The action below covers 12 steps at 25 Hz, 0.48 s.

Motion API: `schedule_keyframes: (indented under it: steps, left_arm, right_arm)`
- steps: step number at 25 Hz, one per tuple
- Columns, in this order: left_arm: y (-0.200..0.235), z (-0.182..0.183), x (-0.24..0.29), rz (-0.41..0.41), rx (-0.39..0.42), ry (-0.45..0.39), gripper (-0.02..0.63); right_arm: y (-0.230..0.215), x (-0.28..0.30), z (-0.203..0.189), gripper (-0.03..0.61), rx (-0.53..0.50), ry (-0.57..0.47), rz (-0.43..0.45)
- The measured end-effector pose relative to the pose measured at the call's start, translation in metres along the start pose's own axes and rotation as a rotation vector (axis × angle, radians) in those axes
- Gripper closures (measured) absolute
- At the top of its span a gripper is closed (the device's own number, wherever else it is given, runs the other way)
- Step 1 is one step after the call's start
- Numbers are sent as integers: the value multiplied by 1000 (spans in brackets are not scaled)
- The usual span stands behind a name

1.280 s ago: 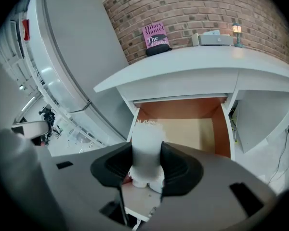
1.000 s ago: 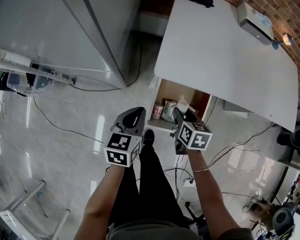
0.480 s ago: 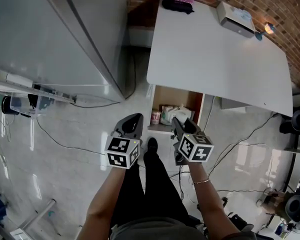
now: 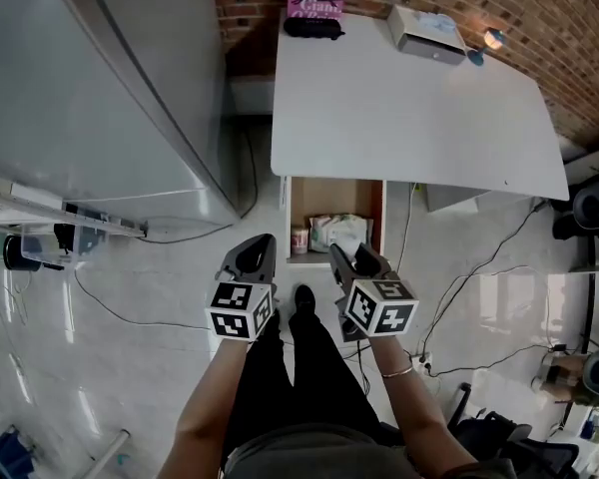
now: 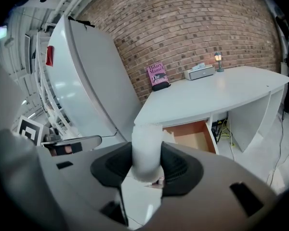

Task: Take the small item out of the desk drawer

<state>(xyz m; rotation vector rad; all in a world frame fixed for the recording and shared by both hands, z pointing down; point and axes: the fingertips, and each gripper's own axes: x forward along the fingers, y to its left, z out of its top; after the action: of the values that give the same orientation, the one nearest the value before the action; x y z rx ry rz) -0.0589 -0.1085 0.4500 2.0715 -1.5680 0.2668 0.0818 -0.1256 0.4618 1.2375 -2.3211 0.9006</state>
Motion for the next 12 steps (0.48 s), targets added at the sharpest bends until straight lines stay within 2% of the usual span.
schedule_keyframes:
  steps: [12]
  left_arm:
    - [-15,7,-12,-82,66,3,592]
  right_arm:
    - [12,-43,11,403,24,-107,-49]
